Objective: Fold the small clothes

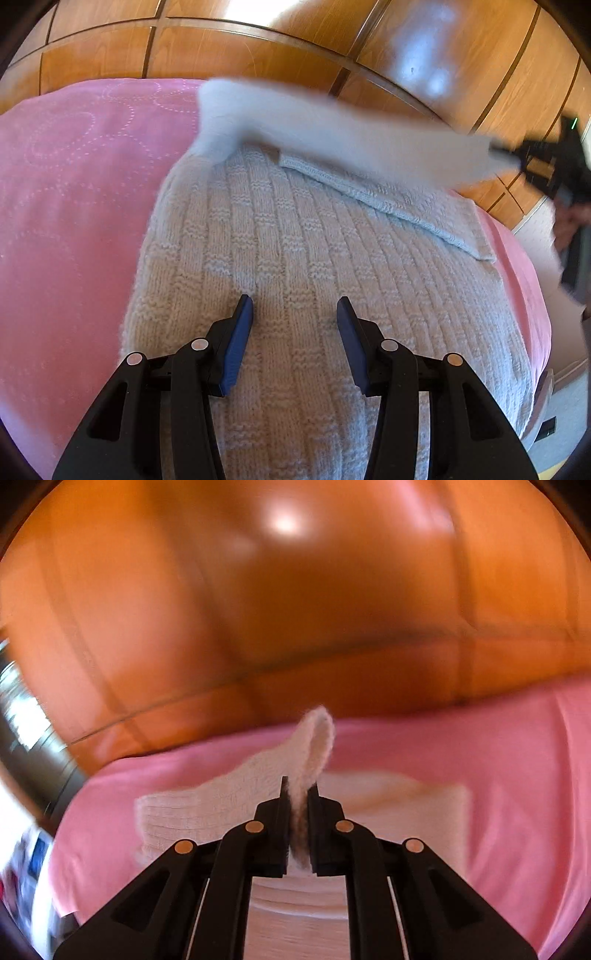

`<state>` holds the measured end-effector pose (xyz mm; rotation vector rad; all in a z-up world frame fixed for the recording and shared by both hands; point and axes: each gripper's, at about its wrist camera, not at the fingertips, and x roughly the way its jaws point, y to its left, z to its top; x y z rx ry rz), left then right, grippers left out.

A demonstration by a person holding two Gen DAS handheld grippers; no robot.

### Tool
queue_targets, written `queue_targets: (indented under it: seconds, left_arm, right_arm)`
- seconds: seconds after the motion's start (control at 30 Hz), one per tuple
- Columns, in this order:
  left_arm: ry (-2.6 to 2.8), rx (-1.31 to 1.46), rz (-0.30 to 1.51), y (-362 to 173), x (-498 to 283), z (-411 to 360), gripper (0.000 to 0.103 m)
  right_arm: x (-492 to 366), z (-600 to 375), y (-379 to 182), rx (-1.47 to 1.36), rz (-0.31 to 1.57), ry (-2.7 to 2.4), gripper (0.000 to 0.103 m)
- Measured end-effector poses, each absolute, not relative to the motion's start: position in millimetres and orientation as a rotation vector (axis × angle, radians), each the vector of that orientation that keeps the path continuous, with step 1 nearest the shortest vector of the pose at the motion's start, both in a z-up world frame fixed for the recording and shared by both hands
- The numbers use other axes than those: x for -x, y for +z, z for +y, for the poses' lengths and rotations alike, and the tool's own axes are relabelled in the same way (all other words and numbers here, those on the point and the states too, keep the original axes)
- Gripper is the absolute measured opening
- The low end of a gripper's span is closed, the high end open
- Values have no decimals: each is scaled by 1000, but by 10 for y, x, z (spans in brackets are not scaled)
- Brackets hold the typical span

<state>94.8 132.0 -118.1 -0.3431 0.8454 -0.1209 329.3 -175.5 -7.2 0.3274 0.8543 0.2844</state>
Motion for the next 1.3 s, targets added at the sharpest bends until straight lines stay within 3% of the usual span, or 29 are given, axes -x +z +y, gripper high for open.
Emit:
queue_targets:
  seconds: [0.2,0.53,0.73,0.8,0.87,0.93,1.0,1.3]
  left_arm:
    - [-113,361,900,-1081,-1057,1319,46]
    - [-101,337,755,-609,-1712,1359,46]
    - [77,206,967,-1052,-2287,1510,46]
    - [68,181,952,-1052,-2230,1505,46]
    - [75,131,955,-1007,-2171,1459,46]
    - [80,148,953,-967,-2132,1480,46]
    - [73,198,928,-874,-2102,1527,46]
    - [-3,277,758,-534,-2445,1496,46]
  right_arm:
    - [-3359,-2149,-878,-420,1007,180,8]
    - [-3246,-2172,-804,-471,993,245,8]
    - [-3214,-2252,-790,-464,1010,244,8]
    - [-3251,-2220,-938,-436,1053,214,8]
    - [-3230,-2226,-955,-437,1039,209,17]
    - [-3190,-2230,-887,-437,1008,189,34]
    - [-3138,-2160,-751,-396,959,180,44]
    - [-3139,-1458,-608,-164,886,260,66]
